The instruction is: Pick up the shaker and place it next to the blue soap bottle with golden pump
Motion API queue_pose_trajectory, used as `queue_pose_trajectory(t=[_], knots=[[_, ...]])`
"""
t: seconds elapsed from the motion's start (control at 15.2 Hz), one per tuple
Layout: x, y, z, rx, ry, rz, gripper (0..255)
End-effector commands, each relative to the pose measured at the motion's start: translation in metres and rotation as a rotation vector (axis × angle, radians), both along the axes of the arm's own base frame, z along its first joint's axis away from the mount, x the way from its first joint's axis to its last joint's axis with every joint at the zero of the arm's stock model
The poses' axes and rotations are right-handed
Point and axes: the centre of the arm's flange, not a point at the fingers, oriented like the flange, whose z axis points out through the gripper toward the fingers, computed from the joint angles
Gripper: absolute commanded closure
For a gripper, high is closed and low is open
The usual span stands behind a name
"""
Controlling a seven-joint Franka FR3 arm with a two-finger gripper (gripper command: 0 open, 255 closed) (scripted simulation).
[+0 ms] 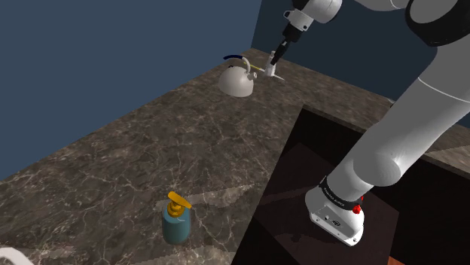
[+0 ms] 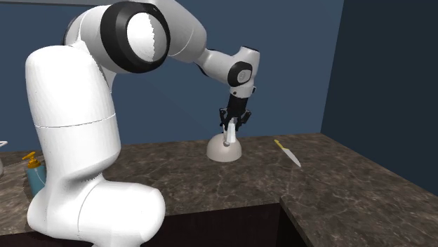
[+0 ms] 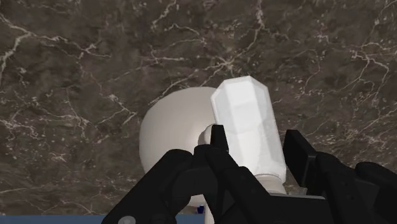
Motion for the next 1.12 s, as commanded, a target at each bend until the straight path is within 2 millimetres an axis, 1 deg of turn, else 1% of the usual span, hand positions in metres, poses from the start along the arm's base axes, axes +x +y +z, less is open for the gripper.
queue_pose_trajectory(t=[0.0, 1.06], knots=[[0.001, 0.001, 0.011, 0.0, 0.0, 0.0, 255], [0.001, 0.001, 0.096, 0.0, 0.0, 0.0, 255]])
